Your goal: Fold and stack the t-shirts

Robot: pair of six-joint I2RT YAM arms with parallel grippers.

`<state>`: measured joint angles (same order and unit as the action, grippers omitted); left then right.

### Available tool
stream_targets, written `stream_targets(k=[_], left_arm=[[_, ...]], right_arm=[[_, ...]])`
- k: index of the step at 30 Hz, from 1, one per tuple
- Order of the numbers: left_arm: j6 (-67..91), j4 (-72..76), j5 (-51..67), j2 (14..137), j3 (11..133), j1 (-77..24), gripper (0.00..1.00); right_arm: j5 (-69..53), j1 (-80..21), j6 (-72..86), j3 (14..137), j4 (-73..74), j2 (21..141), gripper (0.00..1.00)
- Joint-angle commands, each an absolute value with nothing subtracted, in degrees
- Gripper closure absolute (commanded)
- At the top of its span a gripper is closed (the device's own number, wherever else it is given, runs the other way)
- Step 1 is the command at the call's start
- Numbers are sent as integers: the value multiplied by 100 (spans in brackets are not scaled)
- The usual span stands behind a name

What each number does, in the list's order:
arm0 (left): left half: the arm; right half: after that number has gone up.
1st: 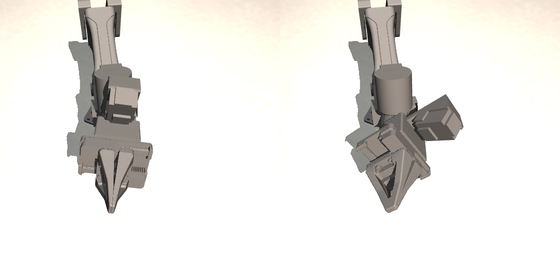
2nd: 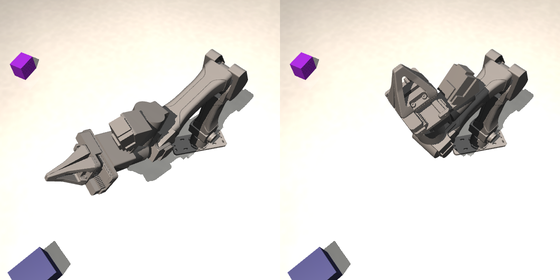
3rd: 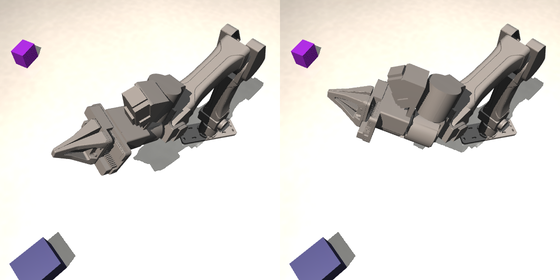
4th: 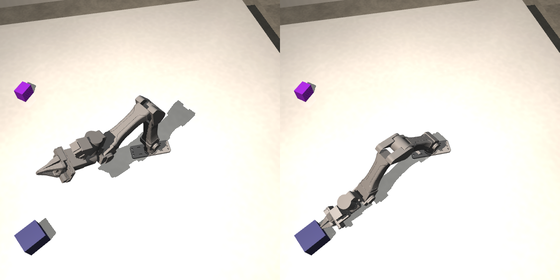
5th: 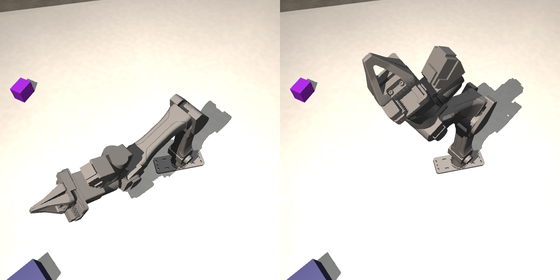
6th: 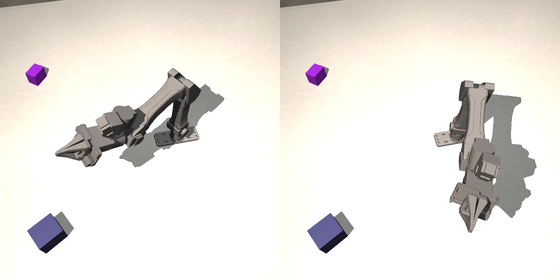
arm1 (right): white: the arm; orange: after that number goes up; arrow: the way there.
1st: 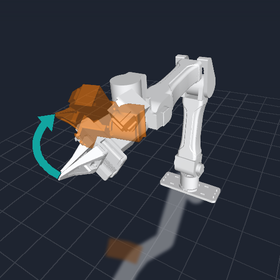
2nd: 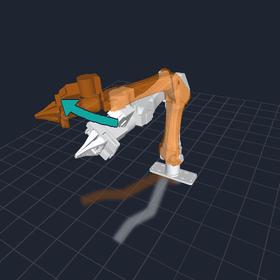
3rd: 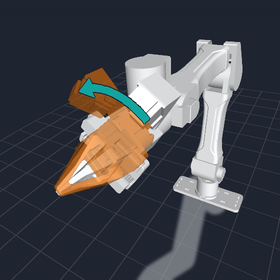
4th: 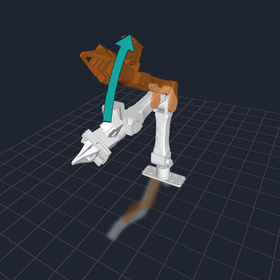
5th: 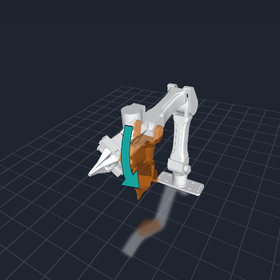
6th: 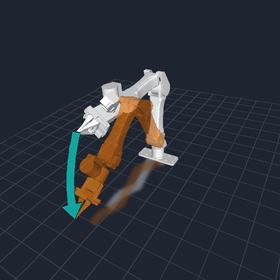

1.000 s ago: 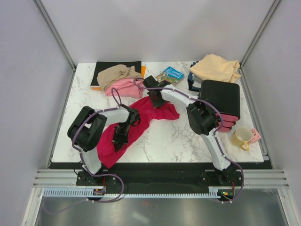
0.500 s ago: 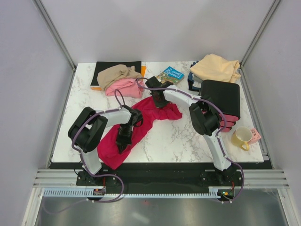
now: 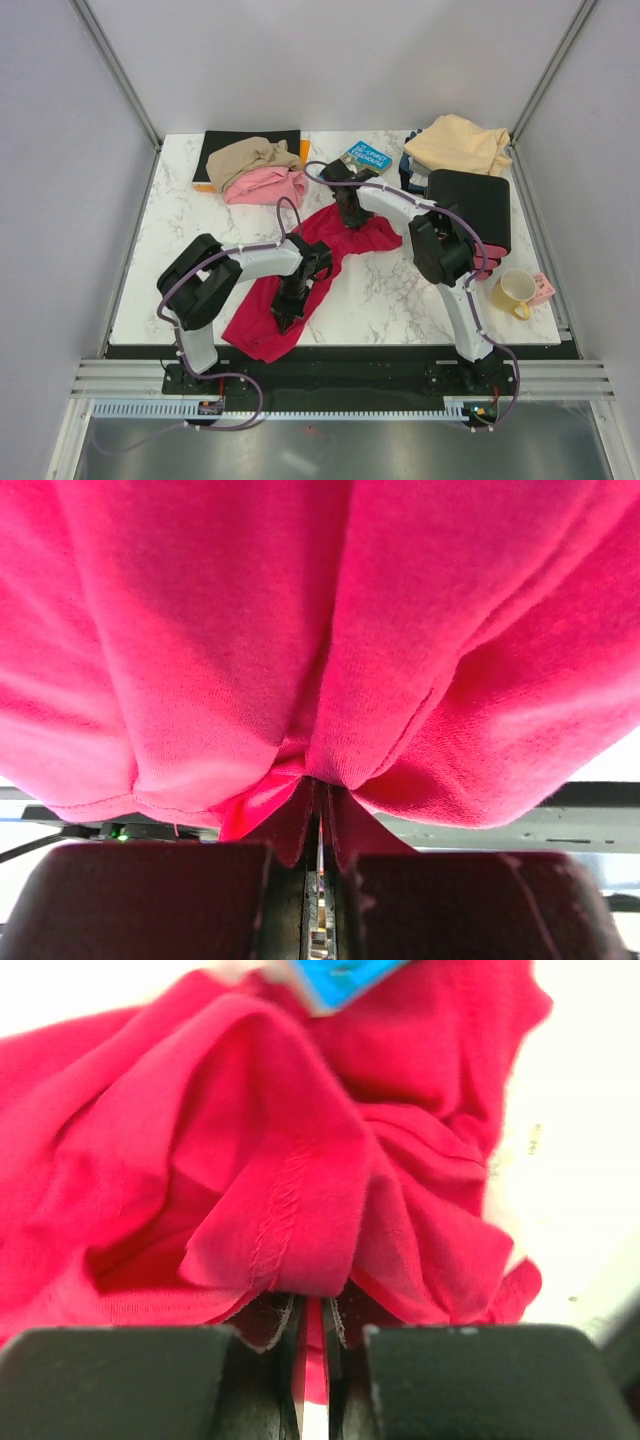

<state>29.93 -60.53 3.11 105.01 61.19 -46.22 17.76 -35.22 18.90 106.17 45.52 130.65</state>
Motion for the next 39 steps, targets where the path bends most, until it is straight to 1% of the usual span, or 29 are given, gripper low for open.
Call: stream_targets(k=[1, 10, 22, 34, 39], left_arm=[[3041, -5669, 720, 10573, 6196, -4921, 98], [2944, -5643, 1011, 10415, 6275, -5256, 98], [2892, -5634, 993, 10433, 6275, -5317, 98], [2918, -5651, 870, 10643, 6451, -5317, 98], [2909, -5678, 870, 10793, 6688, -5317, 98]], right_arm=[[2153, -3296, 1942, 10512, 4966, 12999, 85], [2294, -3059, 1872, 10634, 5001, 13140, 84], [2364, -2777, 1819, 11083, 5089, 13342, 83], [2206, -2610, 1714, 12075, 5141, 13904, 82], [2171, -2540, 1670, 12225, 5133, 14071, 82]])
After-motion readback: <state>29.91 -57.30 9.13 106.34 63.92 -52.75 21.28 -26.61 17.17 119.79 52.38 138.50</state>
